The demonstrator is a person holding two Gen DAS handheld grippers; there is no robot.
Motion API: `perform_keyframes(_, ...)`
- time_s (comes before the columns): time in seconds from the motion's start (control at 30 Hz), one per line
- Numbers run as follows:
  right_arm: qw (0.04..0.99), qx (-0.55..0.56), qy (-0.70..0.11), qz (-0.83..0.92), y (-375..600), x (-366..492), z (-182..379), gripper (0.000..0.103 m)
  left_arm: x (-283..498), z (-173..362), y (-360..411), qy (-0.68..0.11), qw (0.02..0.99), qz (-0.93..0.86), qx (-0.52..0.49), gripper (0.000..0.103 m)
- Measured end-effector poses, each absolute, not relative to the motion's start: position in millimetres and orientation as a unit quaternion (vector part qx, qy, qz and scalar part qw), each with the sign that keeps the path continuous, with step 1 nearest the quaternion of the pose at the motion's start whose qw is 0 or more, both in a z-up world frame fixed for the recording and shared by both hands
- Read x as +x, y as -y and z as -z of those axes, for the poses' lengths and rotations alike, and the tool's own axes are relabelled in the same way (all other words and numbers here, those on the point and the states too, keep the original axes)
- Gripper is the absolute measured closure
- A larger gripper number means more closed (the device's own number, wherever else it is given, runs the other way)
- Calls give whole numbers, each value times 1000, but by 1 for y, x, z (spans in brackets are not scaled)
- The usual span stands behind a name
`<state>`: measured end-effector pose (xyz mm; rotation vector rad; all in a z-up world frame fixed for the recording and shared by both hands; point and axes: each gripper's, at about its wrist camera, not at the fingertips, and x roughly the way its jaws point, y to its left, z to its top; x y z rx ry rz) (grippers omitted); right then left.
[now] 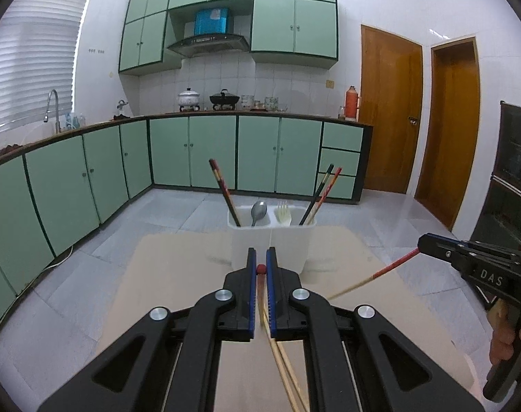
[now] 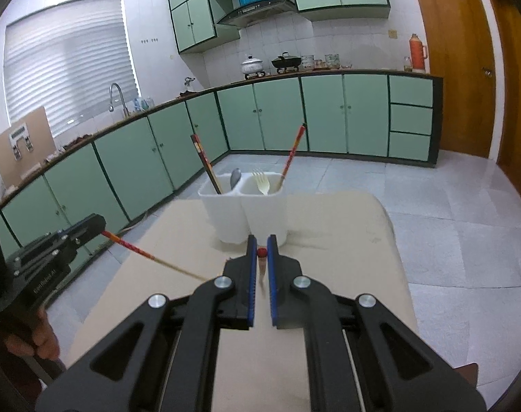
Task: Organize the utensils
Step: 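Carry both red-patterned chopsticks up and insert them into the holder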
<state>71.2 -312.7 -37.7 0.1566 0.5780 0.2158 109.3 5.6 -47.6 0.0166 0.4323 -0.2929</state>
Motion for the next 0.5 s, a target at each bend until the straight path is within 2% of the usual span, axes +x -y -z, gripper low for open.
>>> perform_keyframes(0.5,956,45,-258,-131,312,78,-7,98,106,24,1,-202,966,164,4,98)
